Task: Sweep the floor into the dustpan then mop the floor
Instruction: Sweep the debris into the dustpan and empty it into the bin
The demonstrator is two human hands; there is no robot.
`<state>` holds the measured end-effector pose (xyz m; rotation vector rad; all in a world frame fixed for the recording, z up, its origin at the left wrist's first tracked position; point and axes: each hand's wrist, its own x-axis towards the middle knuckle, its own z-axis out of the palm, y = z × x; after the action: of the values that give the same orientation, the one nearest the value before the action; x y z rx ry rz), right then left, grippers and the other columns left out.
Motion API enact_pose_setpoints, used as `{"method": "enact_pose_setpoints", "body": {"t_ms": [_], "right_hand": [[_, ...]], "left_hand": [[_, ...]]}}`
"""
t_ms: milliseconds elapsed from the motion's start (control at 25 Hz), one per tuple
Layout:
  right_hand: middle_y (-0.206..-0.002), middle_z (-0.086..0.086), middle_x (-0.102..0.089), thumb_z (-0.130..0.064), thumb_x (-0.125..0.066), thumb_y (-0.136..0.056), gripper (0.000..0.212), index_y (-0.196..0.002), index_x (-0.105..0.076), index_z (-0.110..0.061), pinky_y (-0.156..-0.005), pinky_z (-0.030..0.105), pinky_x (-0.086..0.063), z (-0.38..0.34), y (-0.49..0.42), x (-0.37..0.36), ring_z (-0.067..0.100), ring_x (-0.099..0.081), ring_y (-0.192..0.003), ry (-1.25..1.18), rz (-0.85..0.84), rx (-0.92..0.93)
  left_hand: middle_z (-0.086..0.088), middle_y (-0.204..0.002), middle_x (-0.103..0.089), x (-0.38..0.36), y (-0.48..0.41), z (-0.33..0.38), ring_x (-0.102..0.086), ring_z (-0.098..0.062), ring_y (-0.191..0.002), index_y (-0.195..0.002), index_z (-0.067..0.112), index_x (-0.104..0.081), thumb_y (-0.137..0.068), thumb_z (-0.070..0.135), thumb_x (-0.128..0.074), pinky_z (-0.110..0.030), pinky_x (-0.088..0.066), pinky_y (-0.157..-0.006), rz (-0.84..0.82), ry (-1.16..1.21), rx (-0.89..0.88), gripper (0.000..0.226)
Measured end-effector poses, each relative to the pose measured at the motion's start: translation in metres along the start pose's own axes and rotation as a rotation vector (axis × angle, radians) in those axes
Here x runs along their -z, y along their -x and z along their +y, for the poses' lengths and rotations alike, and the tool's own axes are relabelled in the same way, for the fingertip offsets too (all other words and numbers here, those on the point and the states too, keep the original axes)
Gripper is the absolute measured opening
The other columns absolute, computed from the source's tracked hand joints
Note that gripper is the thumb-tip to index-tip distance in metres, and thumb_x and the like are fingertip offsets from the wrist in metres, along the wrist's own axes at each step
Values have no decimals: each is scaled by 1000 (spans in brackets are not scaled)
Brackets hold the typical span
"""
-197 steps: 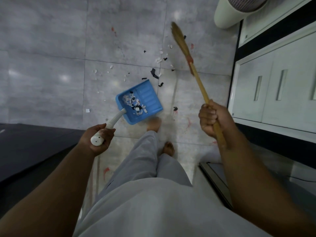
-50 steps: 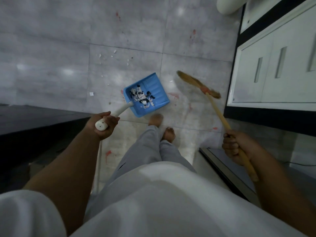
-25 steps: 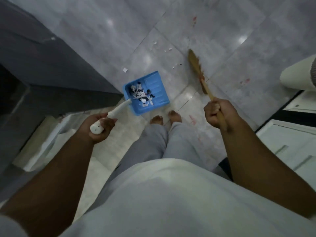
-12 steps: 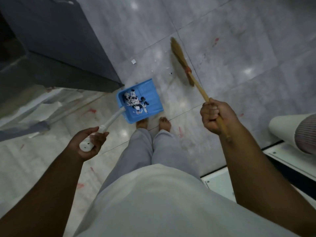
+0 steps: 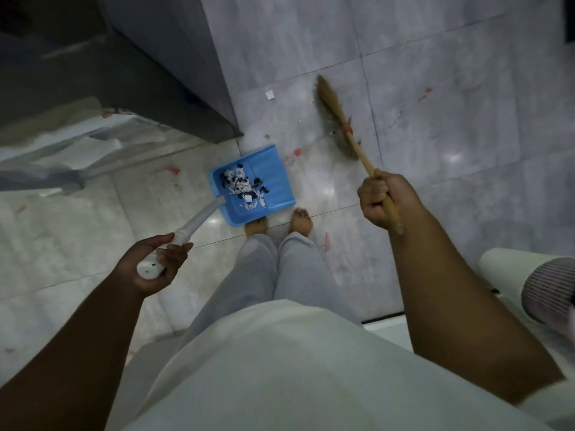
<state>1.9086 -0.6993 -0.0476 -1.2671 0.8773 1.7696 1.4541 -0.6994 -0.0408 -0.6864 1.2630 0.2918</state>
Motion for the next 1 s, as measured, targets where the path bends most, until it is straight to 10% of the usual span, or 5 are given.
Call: {"method": "enact_pose_setpoints", "body": {"t_ms": [640, 1000], "right_hand": [[-42, -8, -32, -15, -36, -96, 34, -63, -32, -20, -33, 10, -24, -11, -58, -118, 2, -31, -37, 414, 143, 87], [-54, -1, -39, -16, -41, -97, 21, -77, -46, -14, -34, 16, -29, 29, -66, -110, 10, -32, -36, 1080, 322, 141]], "left_hand": [[5, -58, -46, 67, 6, 3, -45, -5, -36, -109, -1, -51, -65, 6, -73, -11, -39, -32, -69, 155, -51, 50], [4, -58, -47, 88, 6, -13, -47, -6, -36, -110, -3, -52, -64, 5, -73, -10, -39, -33, -97, 225, -72, 52]]}}
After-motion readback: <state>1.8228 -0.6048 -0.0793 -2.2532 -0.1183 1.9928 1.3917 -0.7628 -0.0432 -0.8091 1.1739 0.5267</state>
